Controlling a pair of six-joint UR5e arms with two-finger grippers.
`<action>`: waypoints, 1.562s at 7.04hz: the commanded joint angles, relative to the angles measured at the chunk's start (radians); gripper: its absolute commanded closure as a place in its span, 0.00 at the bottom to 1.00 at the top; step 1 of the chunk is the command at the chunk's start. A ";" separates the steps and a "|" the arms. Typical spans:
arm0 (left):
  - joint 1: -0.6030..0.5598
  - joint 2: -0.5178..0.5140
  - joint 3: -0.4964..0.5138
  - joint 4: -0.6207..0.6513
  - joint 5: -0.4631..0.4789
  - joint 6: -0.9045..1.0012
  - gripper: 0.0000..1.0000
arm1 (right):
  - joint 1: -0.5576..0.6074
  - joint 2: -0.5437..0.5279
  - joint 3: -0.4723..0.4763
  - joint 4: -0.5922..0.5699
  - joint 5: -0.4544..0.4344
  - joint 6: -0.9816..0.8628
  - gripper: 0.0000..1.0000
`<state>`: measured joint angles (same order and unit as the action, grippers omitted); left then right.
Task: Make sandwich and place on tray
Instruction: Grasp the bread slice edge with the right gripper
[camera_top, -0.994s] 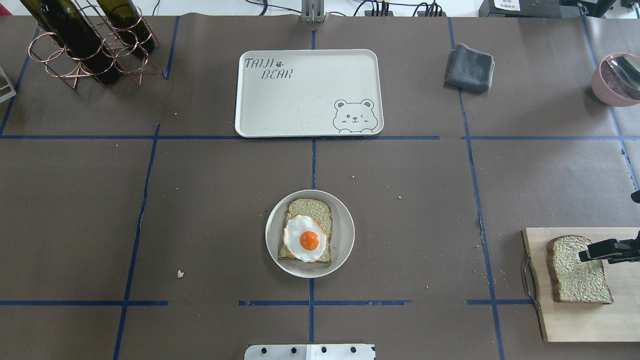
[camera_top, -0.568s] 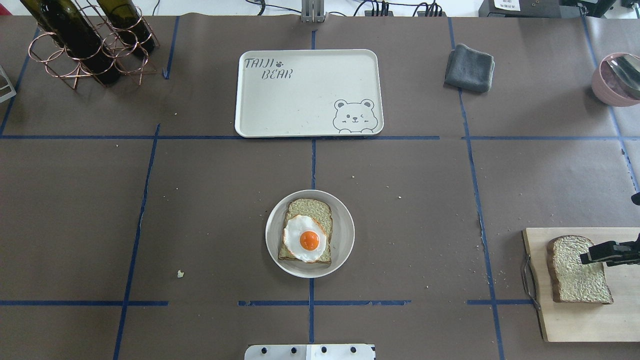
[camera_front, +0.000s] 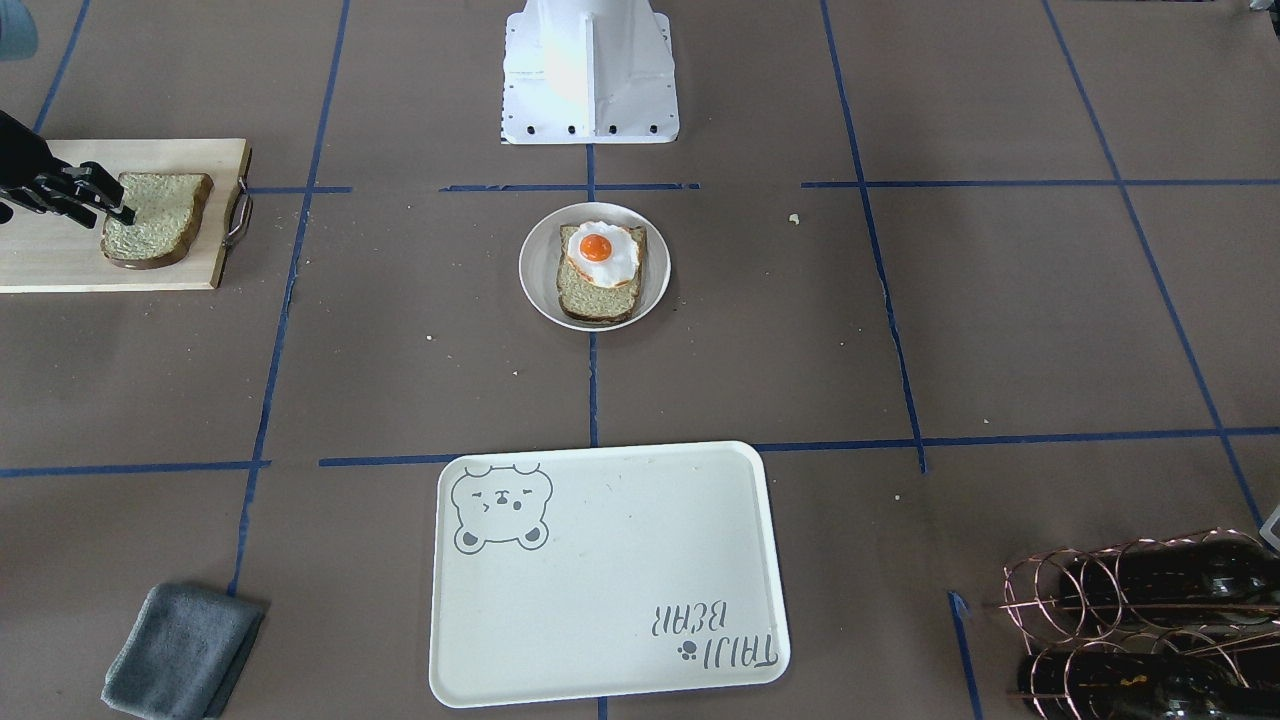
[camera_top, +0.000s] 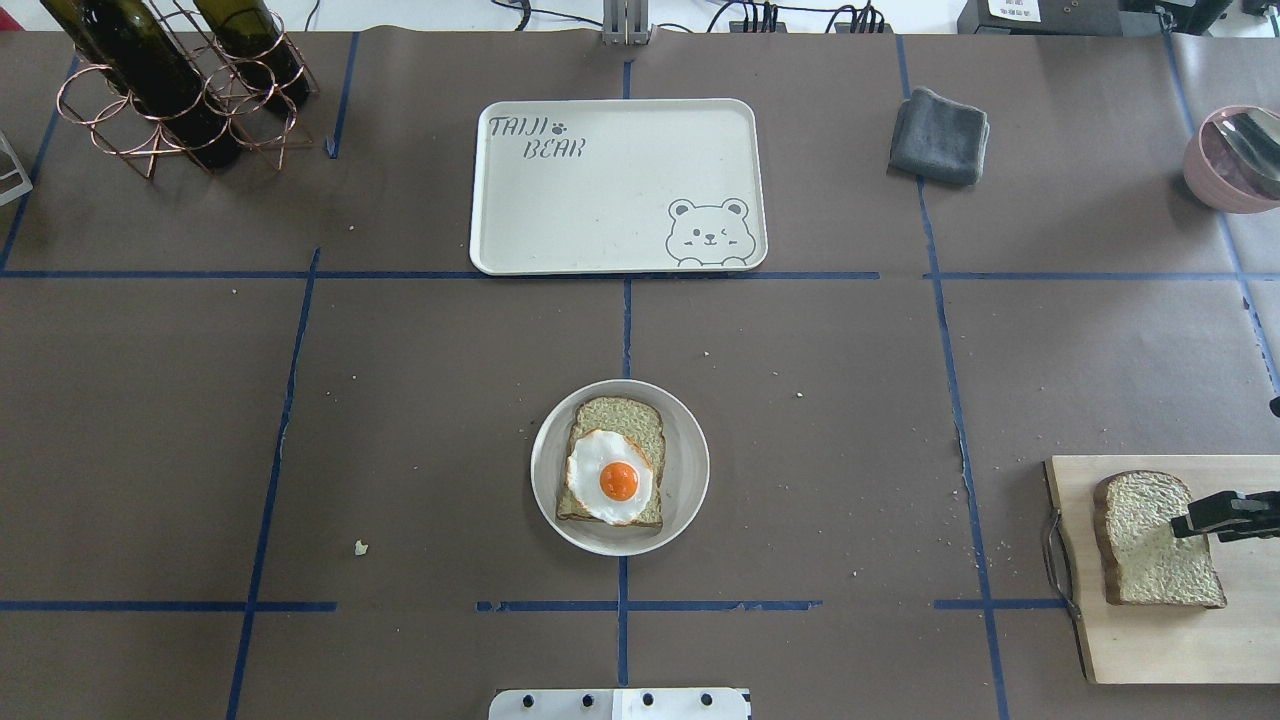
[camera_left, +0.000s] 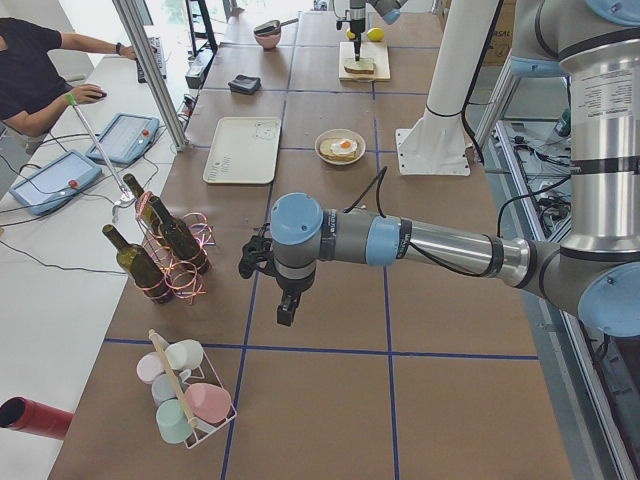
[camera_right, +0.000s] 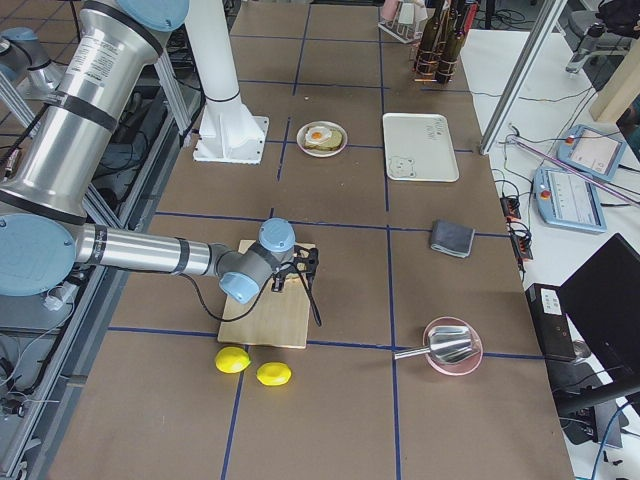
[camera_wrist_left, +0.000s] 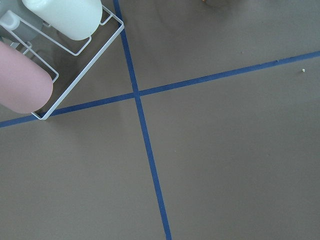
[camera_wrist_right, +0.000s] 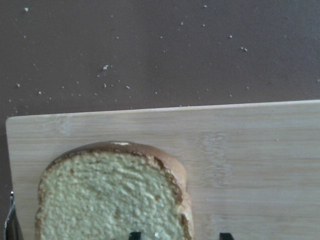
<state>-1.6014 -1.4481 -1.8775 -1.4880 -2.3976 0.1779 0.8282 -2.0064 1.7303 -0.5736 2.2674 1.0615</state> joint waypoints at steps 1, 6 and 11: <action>0.000 0.000 0.000 -0.002 0.000 0.002 0.00 | -0.007 0.000 -0.005 0.000 0.001 0.000 0.44; 0.000 0.000 -0.005 -0.002 0.000 0.006 0.00 | -0.004 0.008 0.015 0.001 0.015 0.002 1.00; 0.000 0.000 -0.006 -0.002 0.000 0.006 0.00 | -0.014 0.136 0.055 0.152 0.052 0.172 1.00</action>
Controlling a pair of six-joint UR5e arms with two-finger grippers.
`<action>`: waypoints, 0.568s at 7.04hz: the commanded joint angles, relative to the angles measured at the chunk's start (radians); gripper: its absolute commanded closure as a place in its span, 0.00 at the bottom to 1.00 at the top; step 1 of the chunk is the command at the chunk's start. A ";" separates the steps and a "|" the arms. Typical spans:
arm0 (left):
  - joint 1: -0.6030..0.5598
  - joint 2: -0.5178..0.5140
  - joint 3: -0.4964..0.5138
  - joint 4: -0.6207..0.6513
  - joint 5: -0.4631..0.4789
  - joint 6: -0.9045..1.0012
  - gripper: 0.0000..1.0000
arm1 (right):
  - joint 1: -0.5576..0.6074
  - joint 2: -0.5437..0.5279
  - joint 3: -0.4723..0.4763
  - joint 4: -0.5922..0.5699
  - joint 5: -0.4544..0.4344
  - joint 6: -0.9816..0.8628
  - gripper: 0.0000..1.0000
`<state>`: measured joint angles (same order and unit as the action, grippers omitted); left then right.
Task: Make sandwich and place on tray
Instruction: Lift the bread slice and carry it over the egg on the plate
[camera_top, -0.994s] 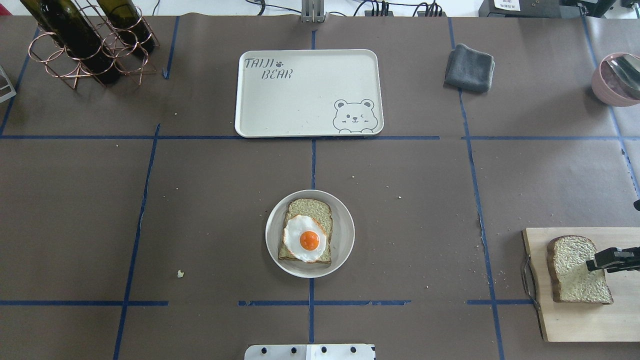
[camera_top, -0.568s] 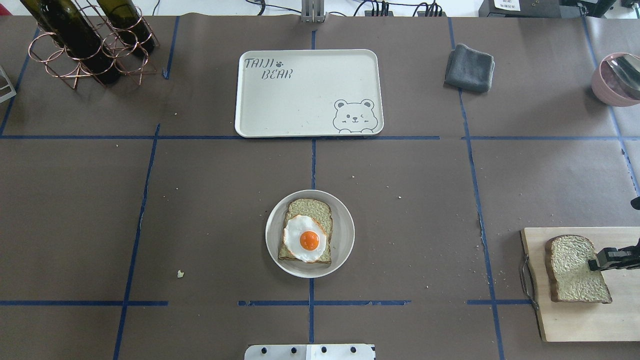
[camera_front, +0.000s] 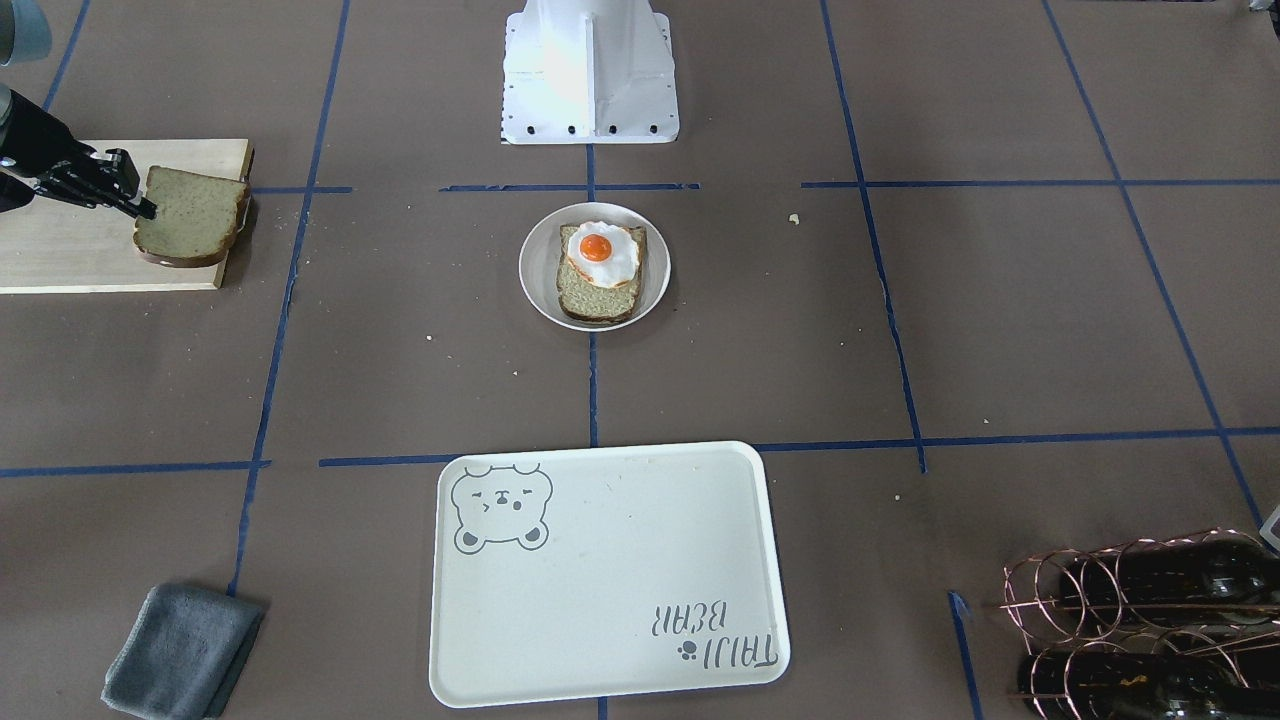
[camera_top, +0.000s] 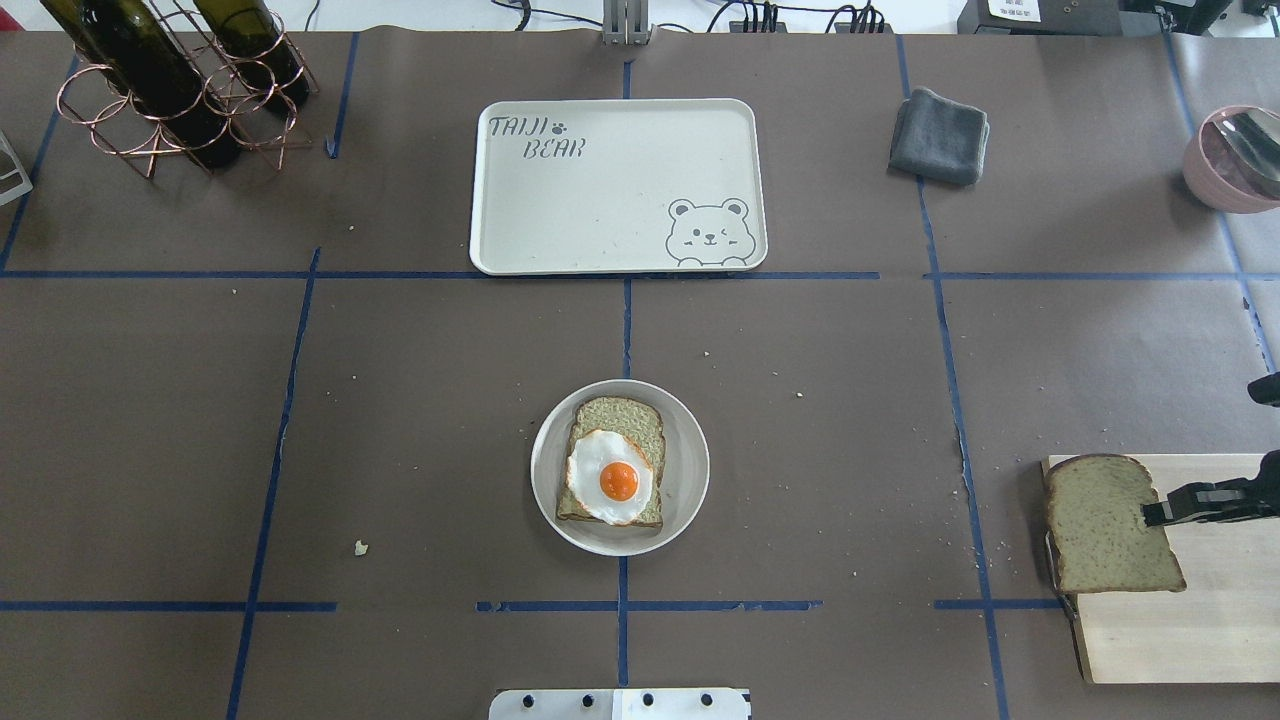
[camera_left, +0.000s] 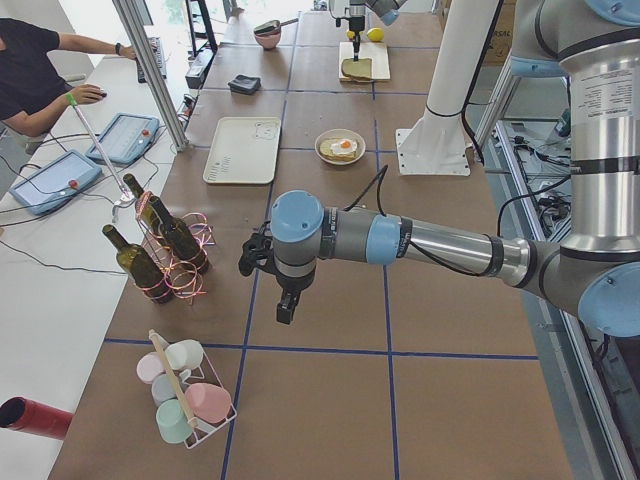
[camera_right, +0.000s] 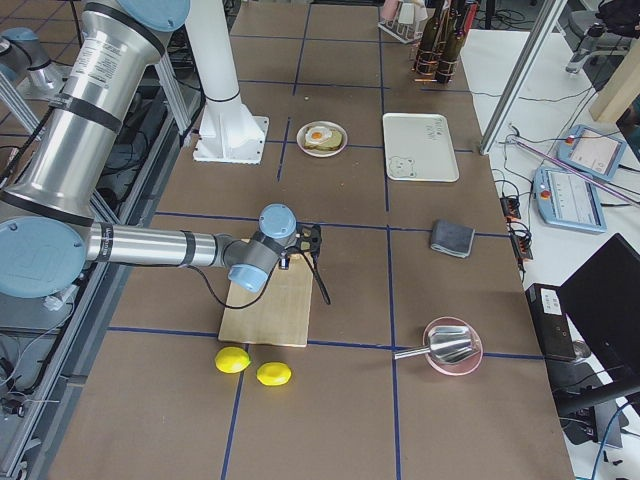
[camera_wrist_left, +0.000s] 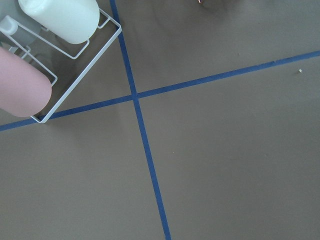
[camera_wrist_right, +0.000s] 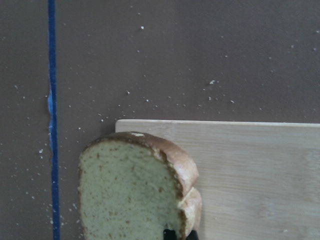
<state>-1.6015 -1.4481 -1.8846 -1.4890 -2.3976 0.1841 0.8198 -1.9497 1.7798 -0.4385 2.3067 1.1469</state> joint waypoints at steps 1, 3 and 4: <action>0.000 0.000 0.002 -0.001 0.000 0.000 0.00 | -0.030 0.210 0.000 0.005 0.013 0.172 1.00; 0.000 -0.001 0.007 -0.001 0.000 0.000 0.00 | -0.114 0.480 -0.019 -0.111 -0.019 0.313 1.00; 0.000 -0.001 0.006 -0.001 0.000 0.000 0.00 | -0.145 0.612 -0.036 -0.222 -0.030 0.315 1.00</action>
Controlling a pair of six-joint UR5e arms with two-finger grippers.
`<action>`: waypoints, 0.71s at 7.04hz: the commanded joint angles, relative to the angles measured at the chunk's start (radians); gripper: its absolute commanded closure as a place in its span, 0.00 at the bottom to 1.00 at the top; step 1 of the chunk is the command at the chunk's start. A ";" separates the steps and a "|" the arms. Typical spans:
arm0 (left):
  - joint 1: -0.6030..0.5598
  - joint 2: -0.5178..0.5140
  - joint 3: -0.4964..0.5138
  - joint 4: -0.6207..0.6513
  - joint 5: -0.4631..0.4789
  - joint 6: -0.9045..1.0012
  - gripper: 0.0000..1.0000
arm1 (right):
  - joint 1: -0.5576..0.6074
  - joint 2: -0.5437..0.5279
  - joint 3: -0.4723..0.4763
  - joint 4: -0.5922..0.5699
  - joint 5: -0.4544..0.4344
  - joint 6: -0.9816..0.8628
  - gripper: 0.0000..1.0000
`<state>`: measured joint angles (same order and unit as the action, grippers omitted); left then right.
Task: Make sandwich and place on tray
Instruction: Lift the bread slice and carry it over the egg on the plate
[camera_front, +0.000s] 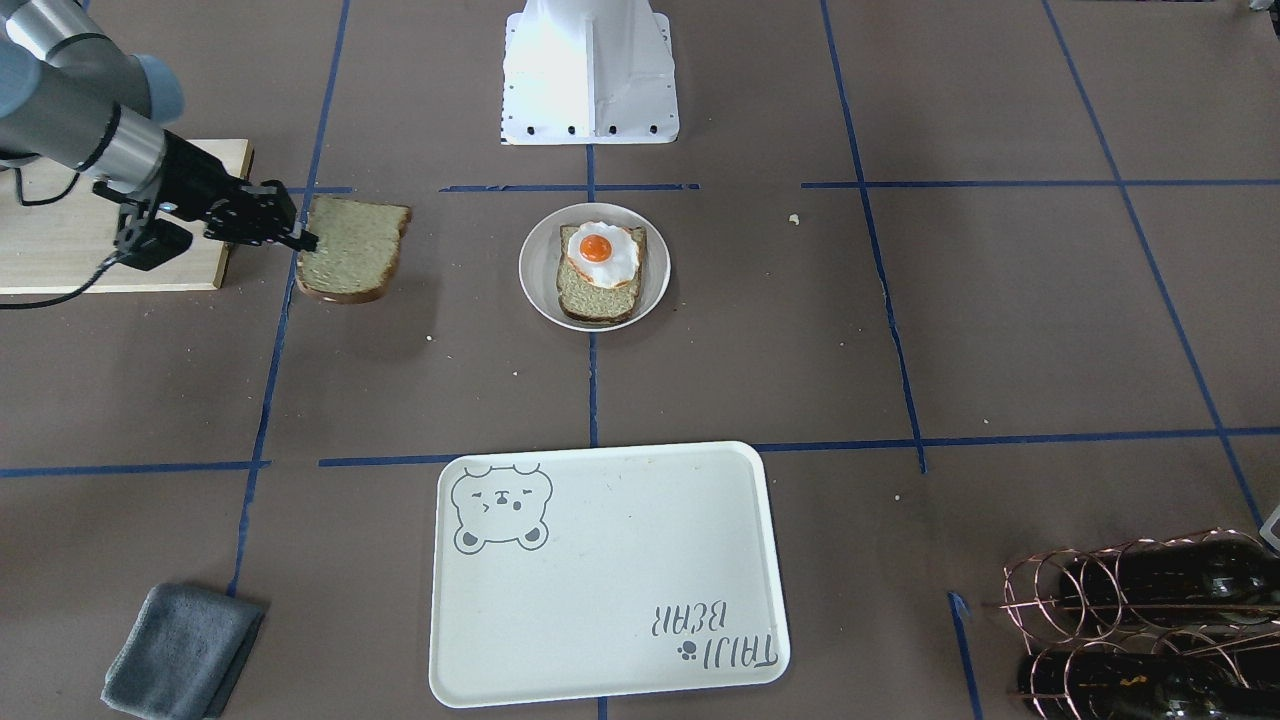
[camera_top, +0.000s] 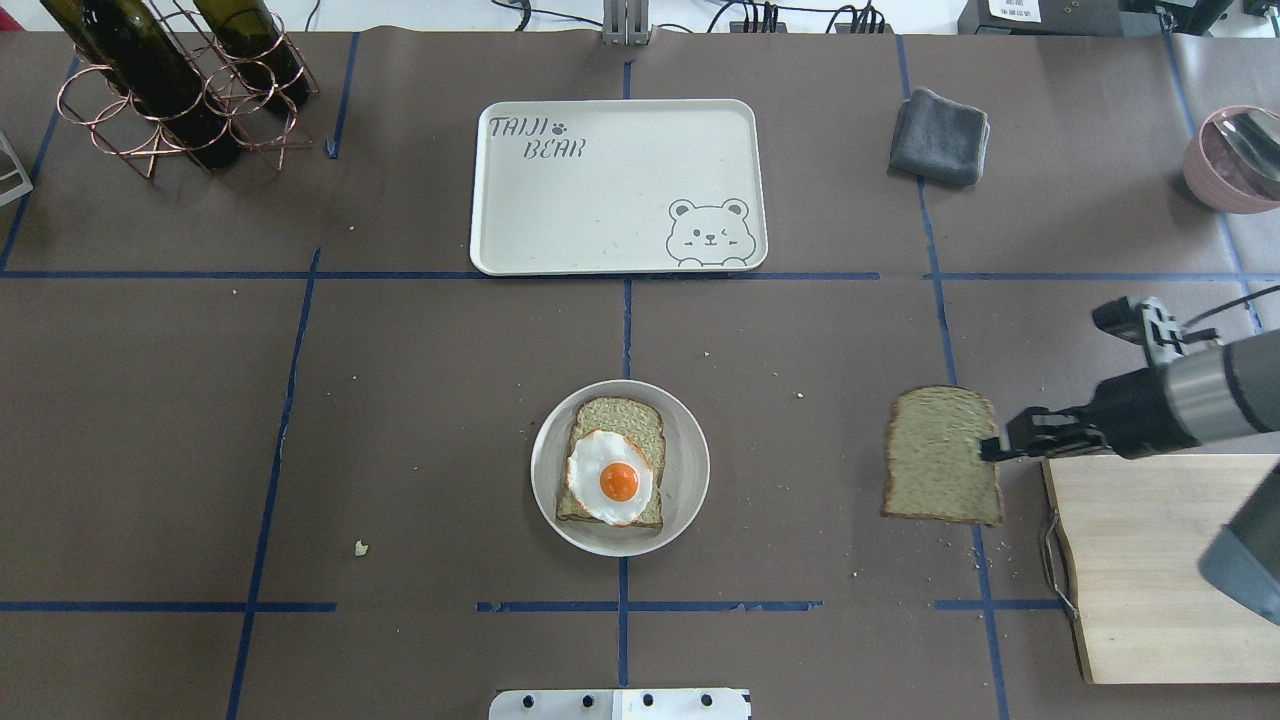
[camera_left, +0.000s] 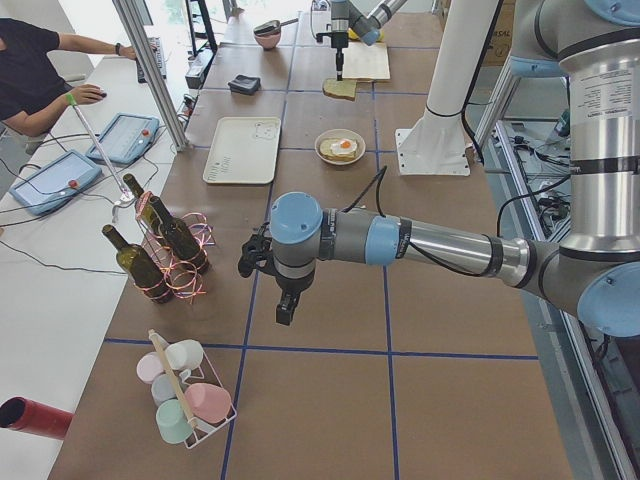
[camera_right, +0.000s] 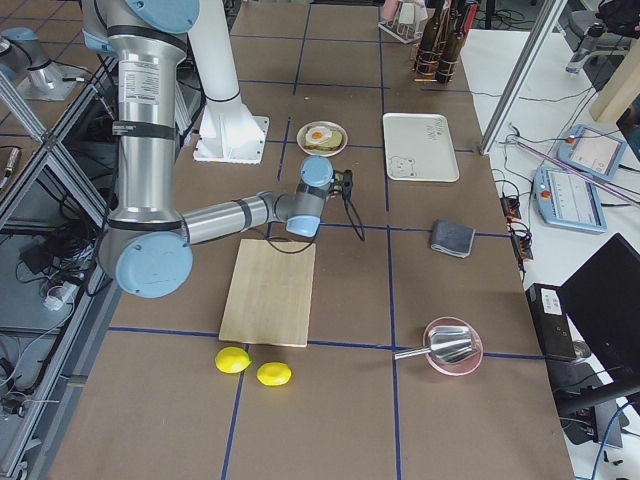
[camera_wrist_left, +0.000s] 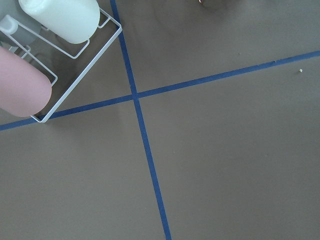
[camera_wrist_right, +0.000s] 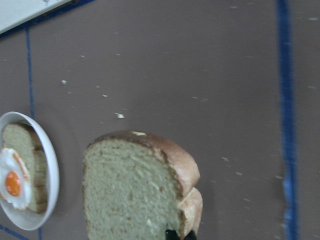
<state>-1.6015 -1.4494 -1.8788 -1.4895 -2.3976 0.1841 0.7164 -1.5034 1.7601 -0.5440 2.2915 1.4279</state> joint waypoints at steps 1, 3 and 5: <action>0.000 0.000 -0.002 0.000 0.000 0.000 0.00 | -0.079 0.274 -0.074 -0.170 -0.017 0.036 1.00; 0.000 -0.002 0.000 0.000 0.000 0.000 0.00 | -0.132 0.394 -0.168 -0.172 -0.050 0.097 1.00; 0.000 -0.002 -0.003 0.000 0.000 0.000 0.00 | -0.170 0.413 -0.183 -0.172 -0.087 0.097 1.00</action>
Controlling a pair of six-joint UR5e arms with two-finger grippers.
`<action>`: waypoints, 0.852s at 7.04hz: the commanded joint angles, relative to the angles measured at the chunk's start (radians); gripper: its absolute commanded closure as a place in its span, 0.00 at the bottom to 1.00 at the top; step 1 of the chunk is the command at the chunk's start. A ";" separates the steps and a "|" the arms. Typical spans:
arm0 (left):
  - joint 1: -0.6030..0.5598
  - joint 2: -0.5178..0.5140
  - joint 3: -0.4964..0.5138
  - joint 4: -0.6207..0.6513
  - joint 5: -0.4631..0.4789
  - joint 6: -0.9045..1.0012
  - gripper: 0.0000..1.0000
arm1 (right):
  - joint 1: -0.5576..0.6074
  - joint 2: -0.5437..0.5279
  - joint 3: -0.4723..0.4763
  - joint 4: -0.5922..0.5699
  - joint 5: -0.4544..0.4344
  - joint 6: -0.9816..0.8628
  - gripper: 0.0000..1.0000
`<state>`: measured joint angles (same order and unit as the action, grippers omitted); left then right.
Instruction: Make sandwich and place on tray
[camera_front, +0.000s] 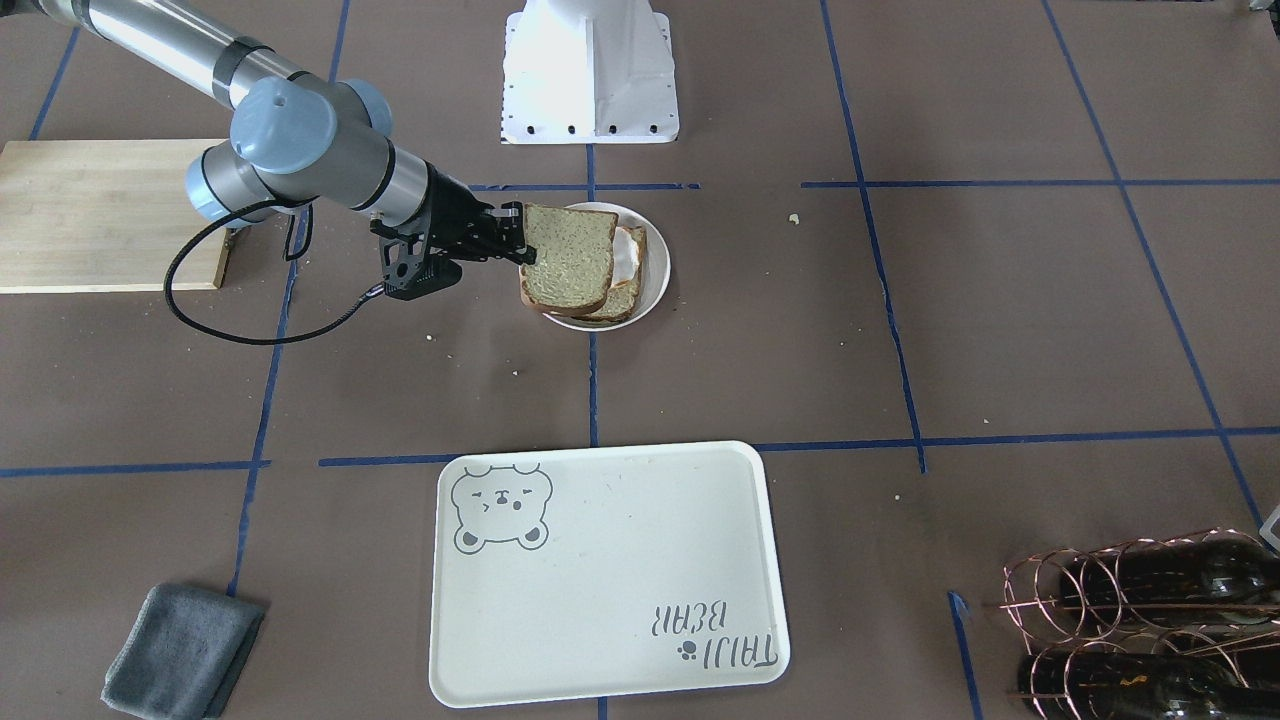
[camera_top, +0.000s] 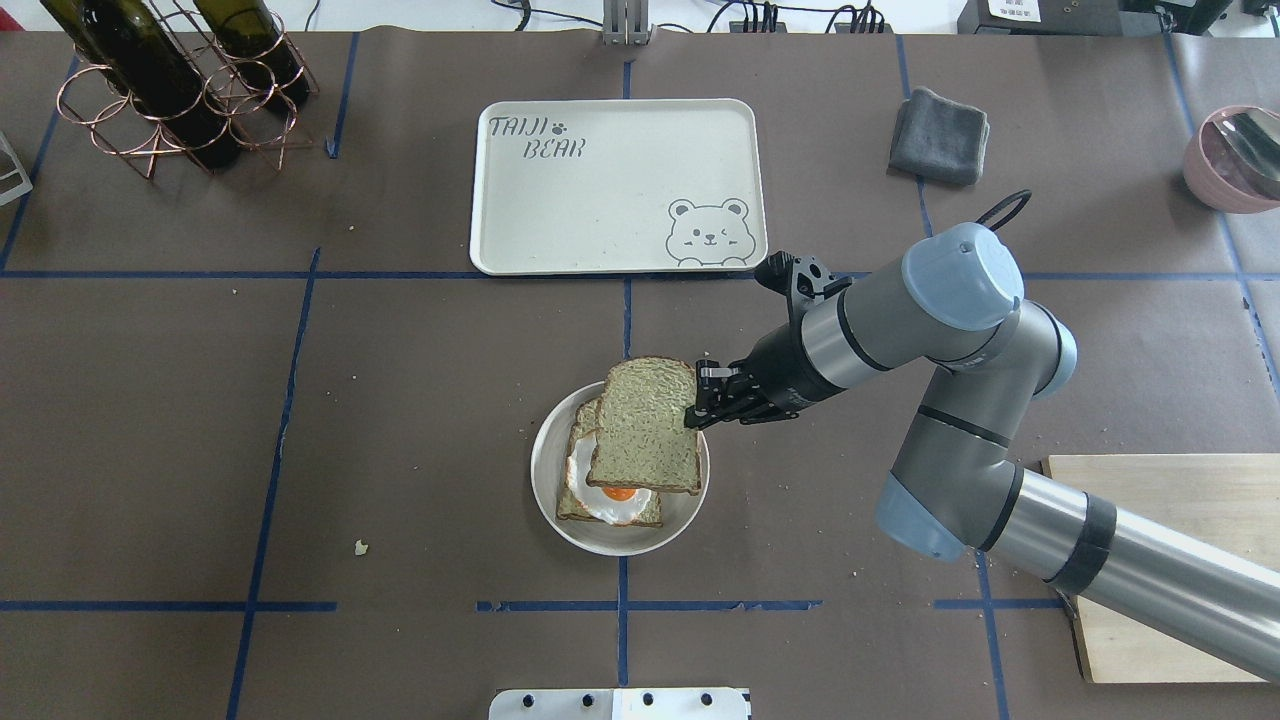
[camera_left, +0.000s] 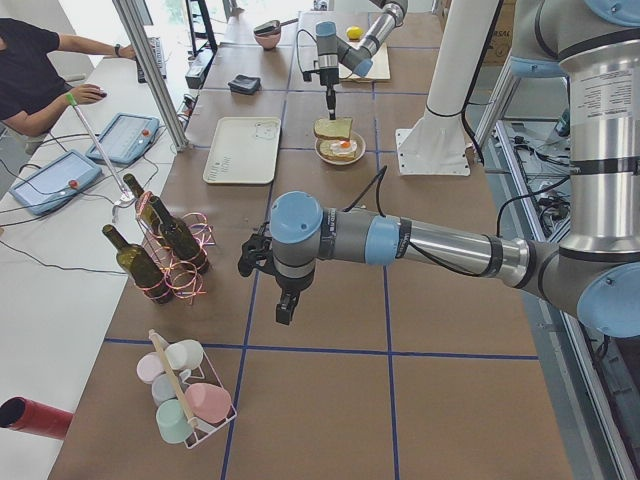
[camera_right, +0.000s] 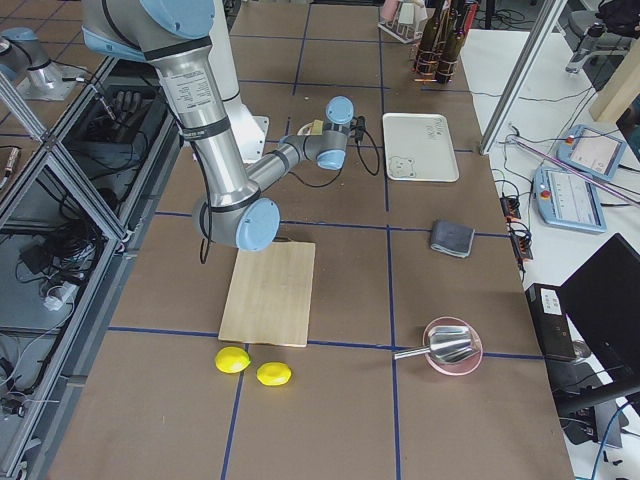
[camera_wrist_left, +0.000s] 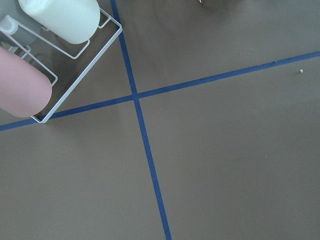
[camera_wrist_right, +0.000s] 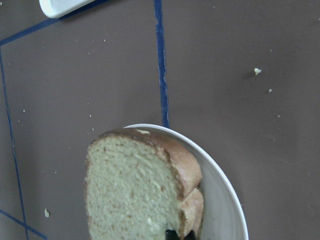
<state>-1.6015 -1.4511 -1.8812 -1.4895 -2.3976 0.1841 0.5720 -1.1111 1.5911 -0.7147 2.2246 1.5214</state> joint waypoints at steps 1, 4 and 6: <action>0.000 0.000 -0.001 0.000 0.000 0.000 0.00 | -0.044 0.020 -0.016 -0.003 -0.037 0.003 1.00; 0.000 0.000 -0.003 0.000 0.000 0.000 0.00 | -0.064 0.030 -0.037 -0.002 -0.062 0.003 1.00; 0.000 0.000 -0.003 0.000 0.000 0.000 0.00 | -0.077 0.031 -0.046 0.003 -0.068 0.003 1.00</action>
<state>-1.6015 -1.4512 -1.8835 -1.4895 -2.3976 0.1841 0.5014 -1.0813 1.5483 -0.7138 2.1591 1.5248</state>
